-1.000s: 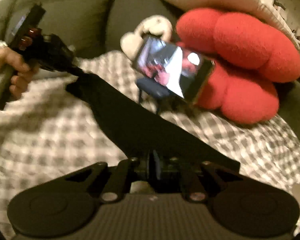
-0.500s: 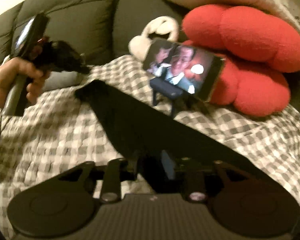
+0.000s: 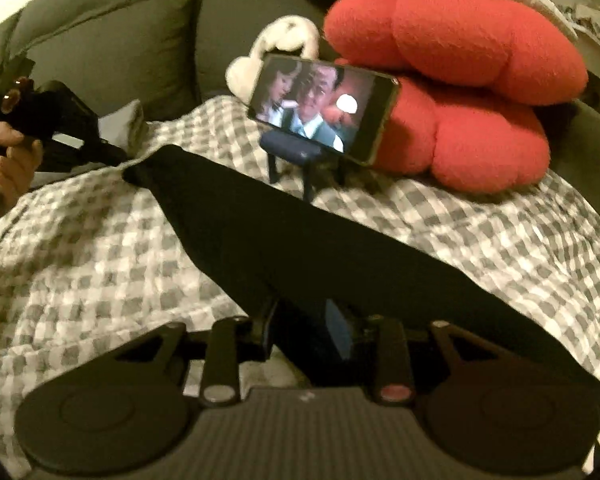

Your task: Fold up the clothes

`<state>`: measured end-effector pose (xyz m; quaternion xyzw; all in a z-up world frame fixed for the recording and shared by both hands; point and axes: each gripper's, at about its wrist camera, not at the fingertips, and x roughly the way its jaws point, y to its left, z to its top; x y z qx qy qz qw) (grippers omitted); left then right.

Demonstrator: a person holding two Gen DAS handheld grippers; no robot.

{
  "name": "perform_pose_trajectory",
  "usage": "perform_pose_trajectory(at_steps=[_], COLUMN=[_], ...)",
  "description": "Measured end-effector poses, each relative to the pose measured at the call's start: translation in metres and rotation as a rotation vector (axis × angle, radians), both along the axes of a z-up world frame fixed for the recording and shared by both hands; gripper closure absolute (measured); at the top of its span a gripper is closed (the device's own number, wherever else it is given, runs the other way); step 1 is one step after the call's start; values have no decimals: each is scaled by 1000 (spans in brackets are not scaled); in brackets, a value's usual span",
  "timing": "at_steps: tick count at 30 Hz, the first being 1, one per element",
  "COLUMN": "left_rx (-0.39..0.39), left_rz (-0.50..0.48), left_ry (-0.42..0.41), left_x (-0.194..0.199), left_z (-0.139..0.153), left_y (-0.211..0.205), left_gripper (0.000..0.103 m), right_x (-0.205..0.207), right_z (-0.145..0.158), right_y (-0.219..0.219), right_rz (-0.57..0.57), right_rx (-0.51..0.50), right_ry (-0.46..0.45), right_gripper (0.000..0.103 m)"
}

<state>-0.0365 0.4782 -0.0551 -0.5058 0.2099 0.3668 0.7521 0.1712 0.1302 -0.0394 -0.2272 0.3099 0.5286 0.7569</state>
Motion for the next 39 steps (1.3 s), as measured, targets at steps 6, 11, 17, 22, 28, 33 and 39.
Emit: perform_pose_trajectory(at_steps=[6, 11, 17, 22, 28, 33, 39], left_rx=[79, 82, 147, 199, 125, 135, 203], left_rz=[-117, -185, -135, -142, -185, -199, -232], left_ry=[37, 92, 17, 20, 7, 102, 200], left_x=[23, 45, 28, 23, 24, 35, 49], left_z=[-2, -20, -4, 6, 1, -4, -11], left_y=[-10, -5, 5, 5, -2, -7, -9], left_gripper=[101, 99, 103, 103, 102, 83, 101], right_x=[-13, -18, -18, -13, -20, -30, -33], right_z=[-10, -16, -2, -1, -8, -9, -19], right_y=[23, 33, 25, 21, 30, 44, 56], right_rz=[64, 79, 85, 90, 104, 142, 106], right_rx=[-21, -39, 17, 18, -28, -16, -29], right_ry=[-9, -47, -68, -37, -42, -24, -5], right_gripper=[67, 77, 92, 92, 70, 66, 64])
